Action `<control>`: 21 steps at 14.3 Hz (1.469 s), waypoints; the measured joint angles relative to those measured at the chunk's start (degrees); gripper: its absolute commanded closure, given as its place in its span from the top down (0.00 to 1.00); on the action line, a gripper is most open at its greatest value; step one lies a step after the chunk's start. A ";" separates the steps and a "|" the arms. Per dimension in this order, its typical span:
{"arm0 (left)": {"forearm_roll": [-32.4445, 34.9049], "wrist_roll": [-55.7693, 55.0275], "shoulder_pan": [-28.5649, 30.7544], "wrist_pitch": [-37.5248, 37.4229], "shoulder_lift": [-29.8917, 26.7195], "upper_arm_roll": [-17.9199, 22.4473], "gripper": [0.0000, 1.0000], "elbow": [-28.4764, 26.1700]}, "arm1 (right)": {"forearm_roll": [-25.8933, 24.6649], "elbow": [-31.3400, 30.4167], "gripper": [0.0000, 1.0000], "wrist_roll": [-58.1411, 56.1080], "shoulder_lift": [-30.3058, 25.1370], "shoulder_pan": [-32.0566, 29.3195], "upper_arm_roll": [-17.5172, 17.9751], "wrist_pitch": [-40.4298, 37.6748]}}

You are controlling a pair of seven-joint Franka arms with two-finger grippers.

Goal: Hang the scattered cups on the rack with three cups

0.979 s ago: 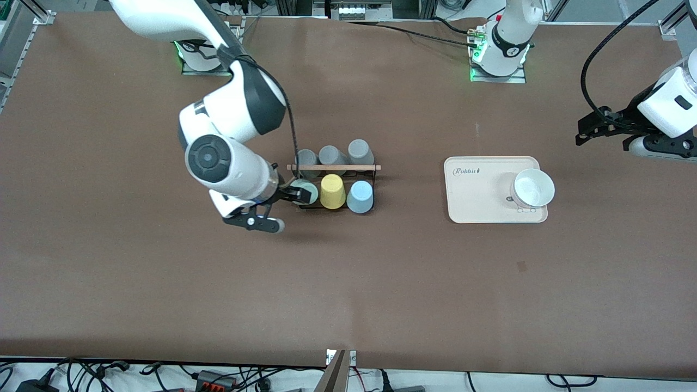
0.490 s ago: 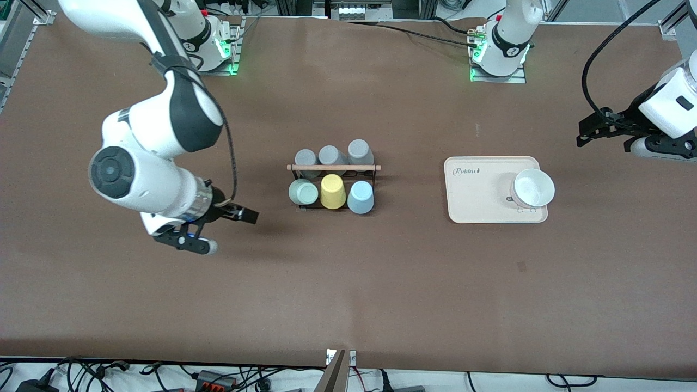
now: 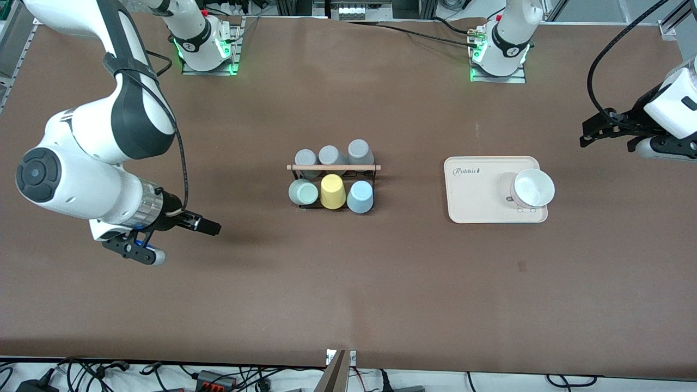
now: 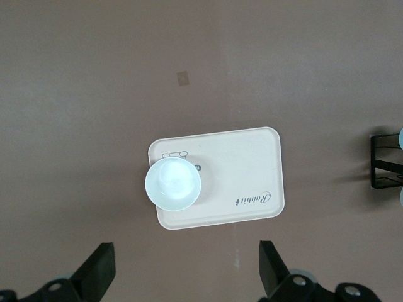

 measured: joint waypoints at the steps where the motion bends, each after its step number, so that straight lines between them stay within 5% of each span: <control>1: 0.00 0.00 0.00 0.00 0.00 0.00 1.00 0.00 | -0.01 0.00 1.00 0.00 -0.49 0.00 0.07 -0.08; 8: 0.00 0.00 0.00 -0.01 0.00 0.00 1.00 0.00 | 0.10 -0.34 1.00 -1.02 -3.85 -3.94 0.22 -0.20; 12: 0.00 0.00 0.04 -0.03 0.00 0.02 1.00 0.00 | -0.61 -7.87 1.00 -3.62 -11.81 -7.29 0.22 3.21; 16: 0.00 0.00 0.07 -0.05 0.00 0.03 1.00 0.00 | -8.07 -18.45 1.00 -4.35 -19.85 -9.12 0.23 3.99; 21: 0.00 0.05 0.29 -0.06 0.00 0.03 1.00 0.00 | -8.55 -20.45 1.00 -4.35 -22.96 -10.12 0.08 -2.49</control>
